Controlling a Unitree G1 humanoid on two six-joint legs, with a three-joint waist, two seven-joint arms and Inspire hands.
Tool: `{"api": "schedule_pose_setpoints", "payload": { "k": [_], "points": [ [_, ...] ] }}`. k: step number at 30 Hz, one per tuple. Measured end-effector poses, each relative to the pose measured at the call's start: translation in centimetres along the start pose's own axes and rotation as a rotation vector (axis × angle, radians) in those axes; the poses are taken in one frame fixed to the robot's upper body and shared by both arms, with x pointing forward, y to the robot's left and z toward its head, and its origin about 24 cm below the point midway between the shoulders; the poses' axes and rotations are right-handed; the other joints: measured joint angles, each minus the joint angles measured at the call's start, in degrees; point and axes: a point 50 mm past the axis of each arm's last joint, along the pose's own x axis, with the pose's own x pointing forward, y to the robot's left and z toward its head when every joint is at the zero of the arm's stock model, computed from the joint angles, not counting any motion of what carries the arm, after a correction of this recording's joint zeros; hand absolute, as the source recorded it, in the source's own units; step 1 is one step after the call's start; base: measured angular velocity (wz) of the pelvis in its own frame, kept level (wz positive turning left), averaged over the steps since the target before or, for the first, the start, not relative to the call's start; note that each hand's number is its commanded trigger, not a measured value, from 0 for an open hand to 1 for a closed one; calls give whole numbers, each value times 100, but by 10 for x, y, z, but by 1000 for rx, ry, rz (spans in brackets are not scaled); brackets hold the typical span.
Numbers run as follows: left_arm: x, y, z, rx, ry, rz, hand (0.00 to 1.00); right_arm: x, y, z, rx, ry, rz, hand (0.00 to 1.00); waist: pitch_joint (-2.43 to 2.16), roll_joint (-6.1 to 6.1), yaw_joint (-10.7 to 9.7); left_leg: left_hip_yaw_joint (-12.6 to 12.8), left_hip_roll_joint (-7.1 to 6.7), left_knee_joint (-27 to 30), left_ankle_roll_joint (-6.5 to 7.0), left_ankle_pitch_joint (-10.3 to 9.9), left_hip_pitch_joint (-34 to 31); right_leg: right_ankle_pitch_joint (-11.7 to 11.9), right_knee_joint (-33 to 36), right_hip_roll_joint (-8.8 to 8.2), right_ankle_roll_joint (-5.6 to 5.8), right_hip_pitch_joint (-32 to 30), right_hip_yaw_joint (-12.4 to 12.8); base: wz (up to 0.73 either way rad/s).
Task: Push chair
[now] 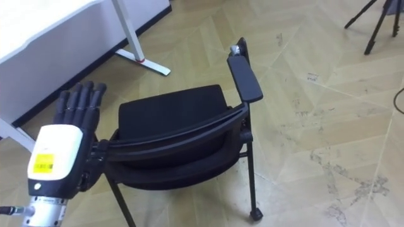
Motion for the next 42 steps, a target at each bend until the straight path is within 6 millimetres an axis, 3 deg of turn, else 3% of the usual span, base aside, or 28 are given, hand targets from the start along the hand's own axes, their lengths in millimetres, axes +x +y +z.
{"api": "schedule_pose_setpoints", "payload": {
  "k": [6, 13, 22, 34, 42],
  "points": [
    [-5, -11, -2, 19, 29, -111, 0, 0, 0, -4, 0, 37, -1, 0, 6, -3, -14, 16, 3, 6, 14, 9, -4, 4, 9, 7, -4, -25, 38, 0],
    [-10, -18, -2, 48, 32, -223, 0, 1, -3, 7, -40, 13, -1, 0, 20, 84, 3, 76, 19, -17, 16, 10, -17, 11, 12, 26, -15, -92, 150, -5],
    [-13, -22, -1, 53, 31, -280, 0, 2, -1, 11, -39, 3, 5, 0, 20, 96, -8, 94, 28, -48, 16, 10, -11, 12, 12, 34, -17, -109, 160, 0],
    [-14, -15, -14, 97, -6, -343, 0, 2, -1, 12, -43, -3, 12, 0, 56, 149, -192, 133, 33, -55, 18, 12, -1, 13, 10, 37, -18, -108, 174, 0],
    [-8, -12, -17, 113, -25, -354, 0, 2, -3, 15, -66, -23, 11, 0, 81, 191, -198, 182, 35, -54, 21, 13, -16, 18, 14, 43, -25, -165, 297, -3]
  ]
}}
